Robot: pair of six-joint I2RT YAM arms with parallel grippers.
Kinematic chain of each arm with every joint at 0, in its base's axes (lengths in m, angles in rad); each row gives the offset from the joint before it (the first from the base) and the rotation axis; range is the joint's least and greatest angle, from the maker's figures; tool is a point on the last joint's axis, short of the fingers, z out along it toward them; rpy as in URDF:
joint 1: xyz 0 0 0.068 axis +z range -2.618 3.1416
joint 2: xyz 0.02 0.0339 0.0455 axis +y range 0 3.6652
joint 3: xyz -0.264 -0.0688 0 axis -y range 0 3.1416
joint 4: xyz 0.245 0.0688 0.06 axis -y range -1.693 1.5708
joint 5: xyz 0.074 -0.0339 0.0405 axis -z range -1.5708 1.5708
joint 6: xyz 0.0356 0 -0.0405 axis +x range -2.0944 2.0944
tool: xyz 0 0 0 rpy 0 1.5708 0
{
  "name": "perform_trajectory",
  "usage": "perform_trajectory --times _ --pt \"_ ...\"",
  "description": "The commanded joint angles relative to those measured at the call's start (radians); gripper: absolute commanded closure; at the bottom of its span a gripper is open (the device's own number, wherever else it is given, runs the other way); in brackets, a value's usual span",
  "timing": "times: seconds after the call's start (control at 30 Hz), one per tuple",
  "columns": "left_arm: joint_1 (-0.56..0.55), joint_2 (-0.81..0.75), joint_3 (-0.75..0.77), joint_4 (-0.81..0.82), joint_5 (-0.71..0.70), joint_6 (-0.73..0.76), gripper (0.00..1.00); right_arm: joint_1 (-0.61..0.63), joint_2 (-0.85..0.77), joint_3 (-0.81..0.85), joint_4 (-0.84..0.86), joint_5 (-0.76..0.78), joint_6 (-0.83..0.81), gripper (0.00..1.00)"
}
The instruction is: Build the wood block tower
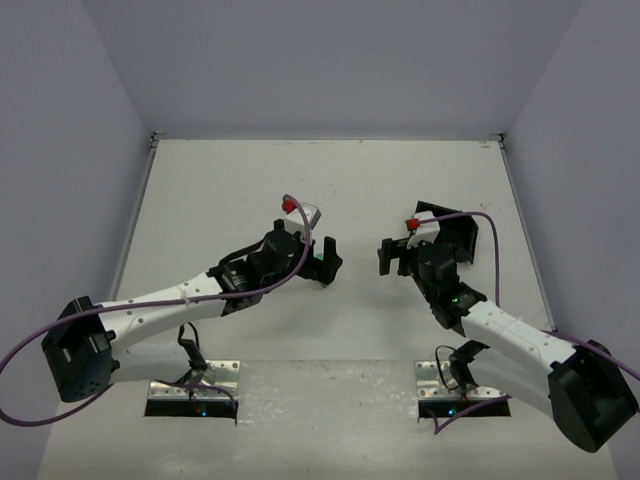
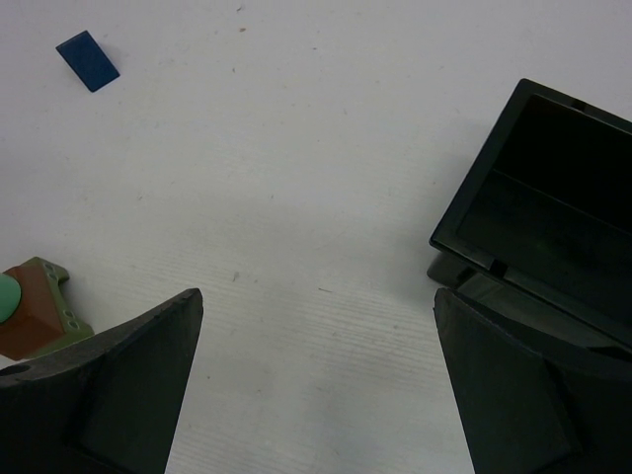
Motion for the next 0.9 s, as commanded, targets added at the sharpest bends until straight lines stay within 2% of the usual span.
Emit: perform_trajectory --times 0.0,0.03,0.17,0.23,0.3,0.33,0.37,0.43,0.63,0.77,0.87 --pt "-0.008 -0.079 0.036 0.033 0.033 0.011 0.0 0.0 -0.012 -0.002 0.062 -0.003 -0.01 0.01" --pt "-0.007 -0.081 0.059 0.016 0.004 -0.003 0.0 0.001 -0.012 -0.002 0.063 -0.001 -0.009 0.01" --pt "0.0 -0.038 0.175 -0.13 -0.292 -0.142 0.0 0.0 -0.021 -0.009 0.064 0.005 -0.009 0.01" --pt "0.039 0.017 0.25 -0.235 -0.416 -0.26 0.0 0.0 -0.019 -0.009 0.064 0.02 -0.009 0.01" --pt "0.124 0.05 0.292 -0.28 -0.393 -0.299 0.0 0.001 -0.021 -0.012 0.064 0.029 -0.008 0.01" --pt "0.149 0.069 0.31 -0.294 -0.352 -0.324 0.0 0.001 -0.022 -0.013 0.064 0.033 -0.007 0.01" --pt "0.255 0.096 0.336 -0.307 -0.279 -0.362 0.0 -0.001 -0.026 -0.017 0.063 0.037 -0.005 0.01" --pt "0.312 0.144 0.348 -0.3 -0.215 -0.423 0.0 0.001 -0.033 -0.022 0.064 0.047 -0.004 0.01" --pt "0.356 0.254 0.38 -0.178 -0.297 -0.517 0.0 0.0 -0.02 -0.023 0.064 0.083 0.0 0.01" --pt "0.374 0.36 0.435 -0.226 -0.431 -0.677 0.0 0.001 -0.039 -0.033 0.063 0.078 0.003 0.01" --pt "0.38 0.411 0.451 -0.206 -0.452 -0.726 0.0 0.001 -0.05 -0.038 0.064 0.085 0.004 0.01"
